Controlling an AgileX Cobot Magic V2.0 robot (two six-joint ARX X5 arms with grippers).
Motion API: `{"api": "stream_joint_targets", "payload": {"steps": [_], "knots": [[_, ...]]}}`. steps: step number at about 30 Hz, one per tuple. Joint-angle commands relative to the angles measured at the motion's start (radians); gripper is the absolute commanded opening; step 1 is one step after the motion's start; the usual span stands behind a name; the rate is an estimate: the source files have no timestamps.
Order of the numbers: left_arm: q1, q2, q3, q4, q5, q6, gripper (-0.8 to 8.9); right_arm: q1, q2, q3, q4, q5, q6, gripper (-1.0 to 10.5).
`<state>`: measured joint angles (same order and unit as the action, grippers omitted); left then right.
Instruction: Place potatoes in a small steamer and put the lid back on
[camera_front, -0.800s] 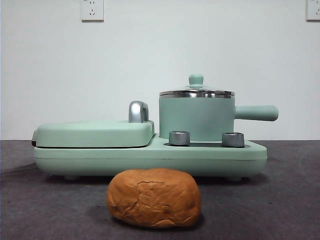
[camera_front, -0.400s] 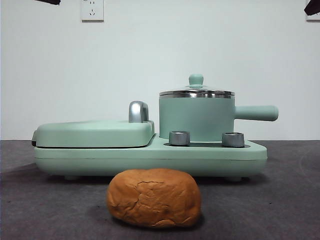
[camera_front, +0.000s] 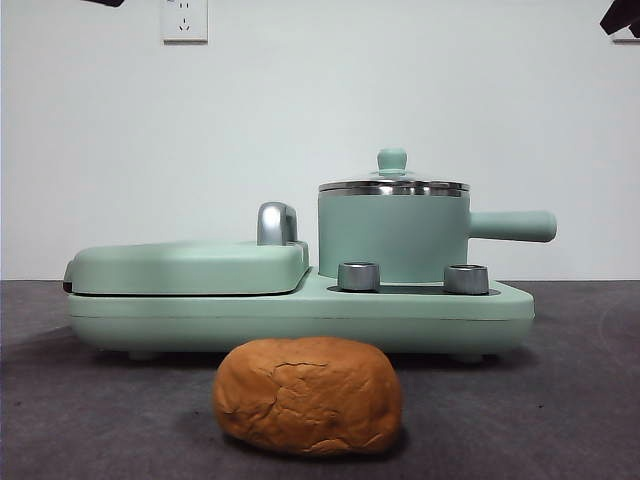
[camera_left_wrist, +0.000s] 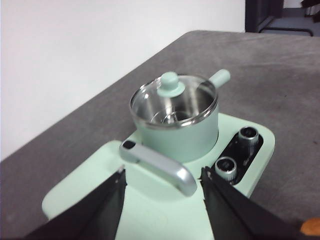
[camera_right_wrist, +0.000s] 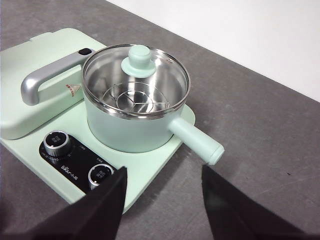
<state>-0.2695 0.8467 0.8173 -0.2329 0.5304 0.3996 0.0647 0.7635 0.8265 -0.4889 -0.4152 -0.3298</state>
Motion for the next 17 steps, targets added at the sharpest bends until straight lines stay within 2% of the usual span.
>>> {"api": "stream_joint_targets", "payload": {"steps": [1,4,9,17], "knots": [[-0.023,0.031,0.022,0.059,-0.005,-0.045,2.44,0.002,0.006,0.015,0.007,0.002,0.019,2.4],[-0.058,0.083,0.024,0.138,-0.042,-0.109,2.44,0.005,0.006,0.015,0.009,0.000,0.039,2.4],[-0.126,0.201,0.055,0.220,-0.093,-0.154,2.45,0.005,0.006,0.015,0.009,-0.003,0.050,2.4],[-0.231,0.453,0.222,0.233,-0.144,-0.158,2.44,0.005,0.006,0.015,0.009,-0.003,0.087,2.4]]}}
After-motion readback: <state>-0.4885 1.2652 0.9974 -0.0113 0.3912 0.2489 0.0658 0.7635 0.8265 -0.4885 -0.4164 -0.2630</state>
